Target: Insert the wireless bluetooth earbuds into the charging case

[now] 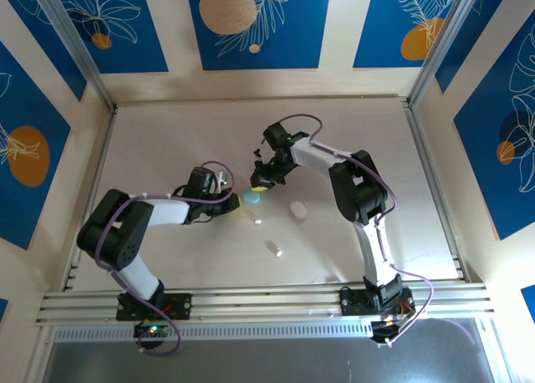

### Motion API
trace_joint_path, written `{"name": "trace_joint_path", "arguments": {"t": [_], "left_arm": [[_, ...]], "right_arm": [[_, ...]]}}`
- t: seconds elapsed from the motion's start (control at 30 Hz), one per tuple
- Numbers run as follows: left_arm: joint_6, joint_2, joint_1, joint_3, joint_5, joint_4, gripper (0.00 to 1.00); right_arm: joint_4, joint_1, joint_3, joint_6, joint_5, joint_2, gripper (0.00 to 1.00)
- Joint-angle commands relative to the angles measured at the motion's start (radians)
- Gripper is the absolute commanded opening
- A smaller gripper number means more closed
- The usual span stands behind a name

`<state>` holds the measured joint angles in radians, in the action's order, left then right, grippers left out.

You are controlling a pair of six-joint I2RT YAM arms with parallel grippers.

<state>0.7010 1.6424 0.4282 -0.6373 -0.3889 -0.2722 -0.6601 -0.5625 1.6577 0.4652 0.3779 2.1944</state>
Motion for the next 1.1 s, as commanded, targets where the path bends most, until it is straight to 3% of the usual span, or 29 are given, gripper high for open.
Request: {"name": "trace_joint_path", "arguments": {"t": [0.0,1.07], "left_arm": [[-0.023,-0.062,-0.021,0.017,0.046,0.043,0.00],[-0.039,-0.225,-0.057,0.059,0.055,0.111,0.00]], "right_arm": [[0.012,-0.012,-0.029,0.001,-0.004,-0.067,0.08],[-0.069,-0.069,-0.015,-0.014,-0.076,-0.011,0.09]]}}
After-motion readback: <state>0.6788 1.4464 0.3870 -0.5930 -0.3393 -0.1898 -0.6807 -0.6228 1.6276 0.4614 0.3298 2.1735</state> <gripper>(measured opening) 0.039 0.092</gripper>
